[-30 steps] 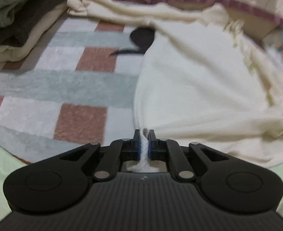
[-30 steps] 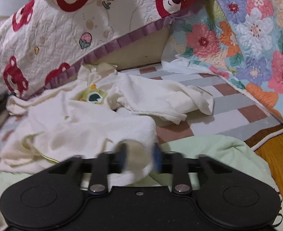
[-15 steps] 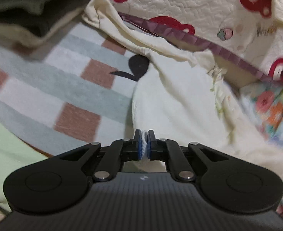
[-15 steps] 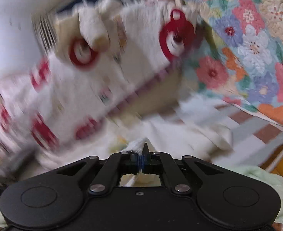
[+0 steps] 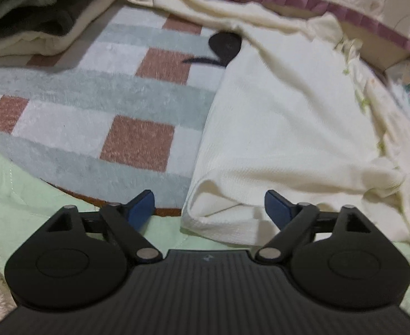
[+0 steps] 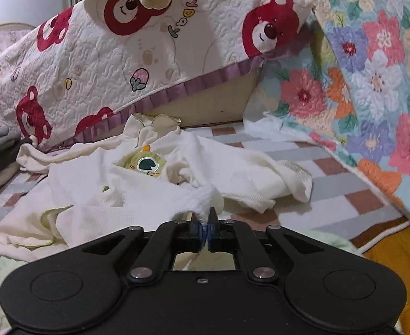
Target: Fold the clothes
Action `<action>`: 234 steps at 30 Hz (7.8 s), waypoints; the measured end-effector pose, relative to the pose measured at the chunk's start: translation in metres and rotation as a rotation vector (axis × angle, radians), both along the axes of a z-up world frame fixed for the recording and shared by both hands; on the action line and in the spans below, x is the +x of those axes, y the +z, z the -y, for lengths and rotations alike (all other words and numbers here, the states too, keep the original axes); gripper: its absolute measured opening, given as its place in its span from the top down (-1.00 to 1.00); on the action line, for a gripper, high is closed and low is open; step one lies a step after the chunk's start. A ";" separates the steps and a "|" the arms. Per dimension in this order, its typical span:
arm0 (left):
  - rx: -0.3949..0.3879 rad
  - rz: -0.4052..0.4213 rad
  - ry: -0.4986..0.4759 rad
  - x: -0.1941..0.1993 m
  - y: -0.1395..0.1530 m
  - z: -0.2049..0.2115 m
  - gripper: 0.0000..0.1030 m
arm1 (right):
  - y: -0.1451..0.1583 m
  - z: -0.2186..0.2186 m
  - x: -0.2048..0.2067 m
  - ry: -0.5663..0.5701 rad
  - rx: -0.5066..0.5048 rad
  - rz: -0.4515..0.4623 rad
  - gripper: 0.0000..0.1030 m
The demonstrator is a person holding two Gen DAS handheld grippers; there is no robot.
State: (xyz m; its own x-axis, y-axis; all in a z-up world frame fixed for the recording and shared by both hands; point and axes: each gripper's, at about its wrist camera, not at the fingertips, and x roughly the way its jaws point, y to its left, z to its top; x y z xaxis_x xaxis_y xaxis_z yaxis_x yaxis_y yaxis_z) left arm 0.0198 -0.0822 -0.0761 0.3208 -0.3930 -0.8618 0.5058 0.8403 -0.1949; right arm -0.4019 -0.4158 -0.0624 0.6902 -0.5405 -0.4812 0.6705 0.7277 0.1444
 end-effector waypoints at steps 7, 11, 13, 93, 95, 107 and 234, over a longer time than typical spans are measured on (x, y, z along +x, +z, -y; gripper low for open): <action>0.017 0.092 0.028 -0.003 0.003 0.004 0.93 | -0.032 0.020 0.001 -0.031 0.140 0.020 0.02; 0.021 0.244 0.016 -0.015 0.027 0.002 0.93 | -0.054 0.034 0.004 -0.052 0.225 0.029 -0.11; 0.037 0.323 0.003 -0.022 0.039 0.004 0.93 | -0.055 0.035 0.007 -0.046 0.234 0.057 0.65; -0.022 0.072 -0.011 -0.111 0.113 -0.123 0.11 | 0.018 -0.083 -0.088 -0.039 0.156 -0.116 -0.07; -0.116 0.091 0.015 -0.106 0.118 -0.128 0.08 | 0.020 -0.082 -0.069 0.032 0.193 -0.054 -0.07; -0.098 0.219 -0.040 0.024 0.114 -0.027 -0.13 | 0.109 -0.047 0.152 0.444 0.182 0.061 -0.07; 0.264 0.815 0.147 0.262 0.180 -0.023 0.95 | -0.050 0.091 0.423 0.268 0.168 -0.247 -0.22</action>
State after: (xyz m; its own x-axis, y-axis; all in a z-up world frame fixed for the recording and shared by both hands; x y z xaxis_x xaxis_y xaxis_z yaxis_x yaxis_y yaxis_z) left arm 0.2817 -0.0592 0.1044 0.9095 -0.1191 -0.3982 0.2858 0.8748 0.3912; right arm 0.0210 -0.5069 -0.1119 0.6489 -0.2563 -0.7164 0.4892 0.8617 0.1349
